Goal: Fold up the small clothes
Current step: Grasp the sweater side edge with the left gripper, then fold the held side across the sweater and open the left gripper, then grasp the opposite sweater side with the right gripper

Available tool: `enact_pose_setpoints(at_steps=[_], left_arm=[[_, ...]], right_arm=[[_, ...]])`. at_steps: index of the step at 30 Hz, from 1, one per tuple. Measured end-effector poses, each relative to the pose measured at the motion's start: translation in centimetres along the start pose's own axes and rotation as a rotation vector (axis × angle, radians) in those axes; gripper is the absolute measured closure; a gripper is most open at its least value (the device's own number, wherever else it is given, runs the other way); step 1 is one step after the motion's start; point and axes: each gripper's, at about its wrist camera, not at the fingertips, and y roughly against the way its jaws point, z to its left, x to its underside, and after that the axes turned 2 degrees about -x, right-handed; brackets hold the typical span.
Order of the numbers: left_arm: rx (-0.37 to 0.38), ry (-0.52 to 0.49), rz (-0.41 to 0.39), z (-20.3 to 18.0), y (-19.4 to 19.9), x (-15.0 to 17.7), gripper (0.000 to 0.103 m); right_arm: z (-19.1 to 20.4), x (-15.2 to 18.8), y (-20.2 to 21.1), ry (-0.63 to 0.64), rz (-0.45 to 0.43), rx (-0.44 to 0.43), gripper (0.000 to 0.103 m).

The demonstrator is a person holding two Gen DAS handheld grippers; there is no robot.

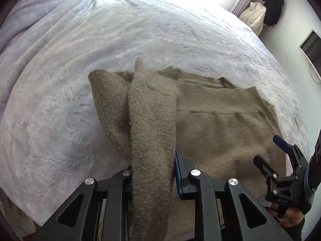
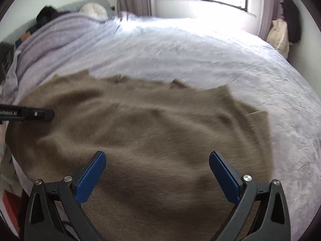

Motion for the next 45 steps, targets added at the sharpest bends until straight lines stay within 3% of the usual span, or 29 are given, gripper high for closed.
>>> enact_pose_setpoints(at_steps=[4,9,15,20,24,26,28,33,35,36,37,39,41,45], left_arm=[[-0.019,-0.069,-0.018,-5.1,2.3,-1.9,0.087],[-0.062,-0.211,-0.030,-14.0,3.0,-3.7,0.087],[-0.026,-0.349,0.037,-23.9,-0.1,-3.4,0.088],[-0.028,-0.428,0.085,-28.3,-3.9,-1.8,0.088],[0.049,-0.383,0.161,-27.6,-6.8,-1.1,0.086],[0.095,-0.362,0.181,-27.2,-6.5,-1.0,0.069],[0.164,-0.332,0.186,-26.8,-5.5,-1.3,0.037],[0.293,-0.328,0.085,-25.6,0.2,-1.7,0.032],[0.237,-0.356,0.022,-24.5,1.6,-1.5,0.005],[0.184,-0.361,-0.018,-23.4,2.1,-1.3,0.000],[0.142,-0.362,-0.057,-22.4,2.3,-1.0,0.000],[0.139,-0.354,-0.045,-20.2,1.8,-0.5,0.000],[0.142,-0.321,-0.034,-17.8,1.1,0.2,0.000],[0.036,-0.288,-0.025,-14.5,-1.0,1.7,0.000]], right_arm=[[-2.7,-0.1,1.6,0.001,-0.005,0.030,0.001],[-4.3,1.5,2.9,0.005,-0.007,0.024,0.001],[-6.4,3.0,4.5,-0.002,-0.015,0.029,0.001],[-10.0,4.9,6.0,-0.078,-0.011,0.006,0.001],[-11.5,6.0,6.5,-0.115,-0.009,-0.030,0.001],[-11.9,5.9,6.7,-0.123,-0.009,-0.084,0.001],[-12.0,5.9,7.2,-0.124,-0.021,-0.125,0.001],[-12.1,5.7,9.4,-0.129,-0.065,-0.250,0.001],[-12.4,5.4,10.1,-0.158,-0.081,-0.317,0.001],[-12.6,5.2,10.4,-0.178,-0.087,-0.361,0.001],[-12.7,5.0,10.4,-0.201,-0.091,-0.405,0.001],[-12.4,4.5,10.0,-0.225,-0.077,-0.454,0.001],[-11.5,3.6,8.7,-0.222,-0.046,-0.460,0.001],[-10.8,1.3,5.5,-0.241,0.014,-0.495,0.007]])
